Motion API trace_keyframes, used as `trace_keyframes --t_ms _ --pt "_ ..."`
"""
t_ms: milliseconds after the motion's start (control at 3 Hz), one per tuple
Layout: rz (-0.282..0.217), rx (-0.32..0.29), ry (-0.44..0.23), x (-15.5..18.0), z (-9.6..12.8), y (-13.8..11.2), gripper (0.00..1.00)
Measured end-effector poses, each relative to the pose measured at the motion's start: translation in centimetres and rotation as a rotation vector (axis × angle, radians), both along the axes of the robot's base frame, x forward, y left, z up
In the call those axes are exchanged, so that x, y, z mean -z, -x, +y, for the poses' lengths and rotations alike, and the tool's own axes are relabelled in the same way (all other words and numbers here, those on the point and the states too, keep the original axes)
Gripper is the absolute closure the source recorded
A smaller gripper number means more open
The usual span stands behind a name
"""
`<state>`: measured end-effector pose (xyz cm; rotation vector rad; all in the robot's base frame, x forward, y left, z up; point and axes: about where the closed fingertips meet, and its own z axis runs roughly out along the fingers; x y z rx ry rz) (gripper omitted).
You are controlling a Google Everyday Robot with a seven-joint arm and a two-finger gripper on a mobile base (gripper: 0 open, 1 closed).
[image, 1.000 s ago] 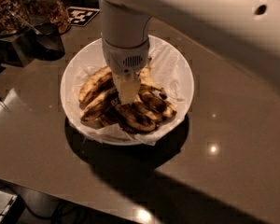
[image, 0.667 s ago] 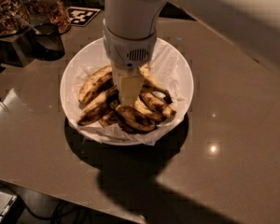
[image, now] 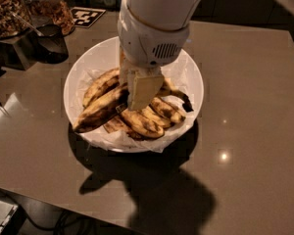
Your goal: Pick banana from white bowl
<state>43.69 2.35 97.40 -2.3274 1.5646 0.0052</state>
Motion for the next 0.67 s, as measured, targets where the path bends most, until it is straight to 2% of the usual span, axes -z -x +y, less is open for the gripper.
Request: trace_keyframes --t_ms 333,667 --pt "-0.003 -0.002 -0.041 -1.22 -1.53 2.48 1.0" --pt "-0.019 -0.006 -0.049 -1.96 -1.25 2.85 1.0"
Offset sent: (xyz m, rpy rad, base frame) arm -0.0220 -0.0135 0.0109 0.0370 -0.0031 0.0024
